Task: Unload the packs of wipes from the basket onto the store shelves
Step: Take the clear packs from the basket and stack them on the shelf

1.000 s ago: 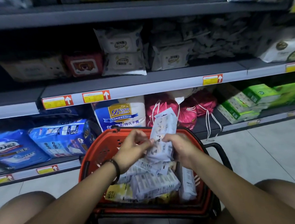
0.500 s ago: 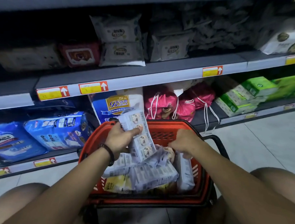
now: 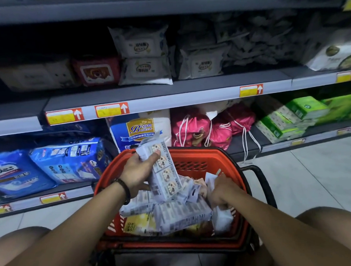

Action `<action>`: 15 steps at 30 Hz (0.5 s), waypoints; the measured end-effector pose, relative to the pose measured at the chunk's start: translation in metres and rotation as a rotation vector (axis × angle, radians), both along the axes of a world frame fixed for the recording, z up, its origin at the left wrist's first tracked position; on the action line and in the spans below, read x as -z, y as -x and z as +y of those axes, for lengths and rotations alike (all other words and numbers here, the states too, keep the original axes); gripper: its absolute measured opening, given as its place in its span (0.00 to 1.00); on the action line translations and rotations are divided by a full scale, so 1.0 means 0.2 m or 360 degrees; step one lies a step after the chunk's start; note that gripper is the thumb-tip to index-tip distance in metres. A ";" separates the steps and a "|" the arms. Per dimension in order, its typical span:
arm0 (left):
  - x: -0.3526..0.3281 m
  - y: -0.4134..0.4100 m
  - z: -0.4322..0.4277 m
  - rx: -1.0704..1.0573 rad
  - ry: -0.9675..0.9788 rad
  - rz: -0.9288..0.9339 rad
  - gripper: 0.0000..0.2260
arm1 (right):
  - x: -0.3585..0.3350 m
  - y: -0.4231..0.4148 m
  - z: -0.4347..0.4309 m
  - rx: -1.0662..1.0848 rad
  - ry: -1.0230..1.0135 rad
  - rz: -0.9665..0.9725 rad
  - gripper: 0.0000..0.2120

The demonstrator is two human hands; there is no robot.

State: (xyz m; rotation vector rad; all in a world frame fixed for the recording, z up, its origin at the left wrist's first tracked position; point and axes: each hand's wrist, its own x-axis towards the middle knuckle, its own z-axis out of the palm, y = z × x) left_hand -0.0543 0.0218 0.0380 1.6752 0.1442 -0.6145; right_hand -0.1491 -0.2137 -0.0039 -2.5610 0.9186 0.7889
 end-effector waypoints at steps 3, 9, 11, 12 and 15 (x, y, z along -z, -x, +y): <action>0.01 -0.01 0.00 -0.0056 0.0011 0.0001 0.16 | -0.16 -0.04 -0.10 -0.0009 -0.0115 -0.0163 0.24; -0.04 0.01 -0.03 -0.0276 0.0121 0.0091 0.12 | -0.42 -0.07 -0.22 0.0361 -0.1192 -0.0823 0.15; -0.07 0.02 -0.04 -0.0309 0.0182 0.0181 0.14 | -0.48 -0.07 -0.17 0.0318 -0.1560 -0.0968 0.17; -0.09 0.03 -0.04 -0.0322 0.0228 0.0232 0.15 | -0.50 -0.07 -0.14 0.0288 -0.1700 -0.1020 0.18; -0.14 0.04 -0.07 -0.0308 0.0389 0.0312 0.24 | -0.50 -0.10 -0.06 0.0163 -0.1878 -0.1095 0.19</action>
